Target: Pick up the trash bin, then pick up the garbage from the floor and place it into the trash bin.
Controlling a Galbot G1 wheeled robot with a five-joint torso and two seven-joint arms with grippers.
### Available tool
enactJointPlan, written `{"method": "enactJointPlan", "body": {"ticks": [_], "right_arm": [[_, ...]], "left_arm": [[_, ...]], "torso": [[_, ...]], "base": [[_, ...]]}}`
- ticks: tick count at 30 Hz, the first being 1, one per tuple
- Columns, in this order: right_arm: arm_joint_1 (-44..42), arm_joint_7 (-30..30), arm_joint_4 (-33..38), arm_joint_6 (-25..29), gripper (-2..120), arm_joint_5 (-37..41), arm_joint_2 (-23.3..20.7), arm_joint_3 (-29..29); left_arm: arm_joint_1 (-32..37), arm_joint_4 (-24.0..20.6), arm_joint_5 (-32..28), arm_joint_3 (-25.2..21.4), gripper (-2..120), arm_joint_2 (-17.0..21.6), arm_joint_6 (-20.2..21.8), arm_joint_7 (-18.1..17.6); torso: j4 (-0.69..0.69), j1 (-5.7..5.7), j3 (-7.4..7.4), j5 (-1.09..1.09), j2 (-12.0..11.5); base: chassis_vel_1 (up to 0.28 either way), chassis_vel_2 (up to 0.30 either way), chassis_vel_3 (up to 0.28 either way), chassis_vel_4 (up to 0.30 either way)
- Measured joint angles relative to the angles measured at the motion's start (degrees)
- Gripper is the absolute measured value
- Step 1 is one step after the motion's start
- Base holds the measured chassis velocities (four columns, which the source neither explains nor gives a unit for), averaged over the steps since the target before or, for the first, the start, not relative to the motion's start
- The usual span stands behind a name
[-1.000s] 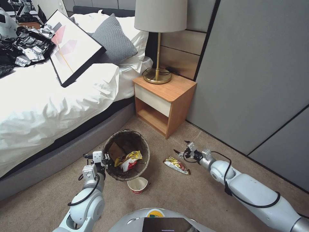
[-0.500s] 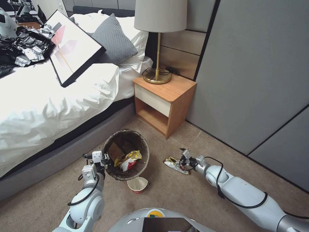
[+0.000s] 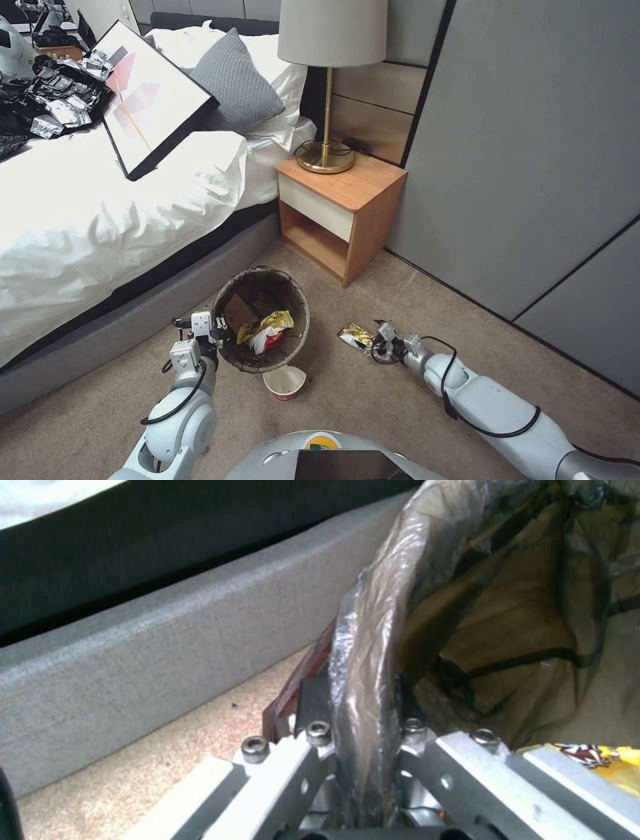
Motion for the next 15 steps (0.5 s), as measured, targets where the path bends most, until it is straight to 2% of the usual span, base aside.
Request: {"method": "enactJointPlan", "body": {"ticks": [15], "right_arm": [[-1.69, -1.08, -9.63, 2.17, 100, -4.95, 5.39, 1.37]], "left_arm": [[-0.22, -0.08, -0.04, 0.08, 0, -0.19, 0.00, -0.11]], "torso": [[0.00, 0.00, 0.00, 0.00, 0.00]], "base": [[0.000, 0.000, 0.000, 0.000]]}}
